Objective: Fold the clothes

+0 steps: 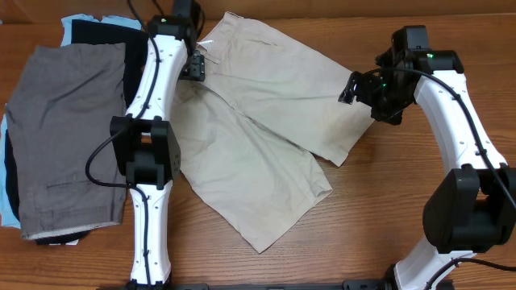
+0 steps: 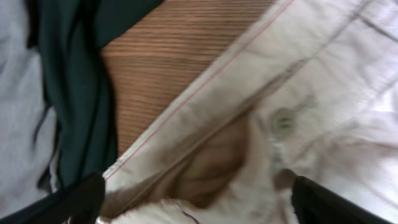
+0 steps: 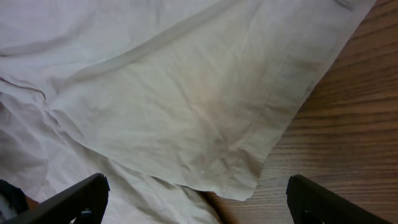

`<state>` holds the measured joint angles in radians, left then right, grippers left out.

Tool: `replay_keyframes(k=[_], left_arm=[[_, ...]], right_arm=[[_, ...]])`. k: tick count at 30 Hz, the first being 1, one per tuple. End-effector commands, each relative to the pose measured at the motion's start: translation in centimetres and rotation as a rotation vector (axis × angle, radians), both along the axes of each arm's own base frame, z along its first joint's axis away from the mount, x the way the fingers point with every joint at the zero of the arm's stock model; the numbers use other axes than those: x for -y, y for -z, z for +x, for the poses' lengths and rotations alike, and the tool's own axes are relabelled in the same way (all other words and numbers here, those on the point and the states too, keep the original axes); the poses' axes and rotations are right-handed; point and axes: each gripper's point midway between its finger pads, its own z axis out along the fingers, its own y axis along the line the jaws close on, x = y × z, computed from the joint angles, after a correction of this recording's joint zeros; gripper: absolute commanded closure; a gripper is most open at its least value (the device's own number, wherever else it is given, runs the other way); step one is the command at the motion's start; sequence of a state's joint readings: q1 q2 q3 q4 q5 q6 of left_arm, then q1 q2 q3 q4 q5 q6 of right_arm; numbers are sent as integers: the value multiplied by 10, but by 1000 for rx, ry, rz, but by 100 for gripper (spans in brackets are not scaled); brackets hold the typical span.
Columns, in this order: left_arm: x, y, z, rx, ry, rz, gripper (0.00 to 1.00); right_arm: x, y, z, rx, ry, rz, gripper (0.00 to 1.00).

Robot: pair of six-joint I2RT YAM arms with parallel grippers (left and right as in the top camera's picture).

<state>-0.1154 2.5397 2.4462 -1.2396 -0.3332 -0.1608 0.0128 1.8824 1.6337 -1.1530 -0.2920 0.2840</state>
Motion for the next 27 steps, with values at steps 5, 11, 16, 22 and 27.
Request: replay_keyframes(k=[5, 11, 16, 22, 27], left_arm=[[-18, -68, -11, 67, -108, -74, 0], [-10, -174, -35, 229, -82, -147, 0], [-2, -241, -64, 350, -35, -177, 1], [4, -285, -86, 435, 36, -193, 0], [7, -294, -91, 454, 45, -210, 0]], right_arm=[[1, -25, -12, 28, -1, 8, 5], [-4, -34, -51, -65, -46, -25, 5], [-27, -14, -78, -158, -120, -35, 5], [-52, 46, -115, -255, -214, -51, 7], [-64, 89, -136, -264, -264, -47, 17]])
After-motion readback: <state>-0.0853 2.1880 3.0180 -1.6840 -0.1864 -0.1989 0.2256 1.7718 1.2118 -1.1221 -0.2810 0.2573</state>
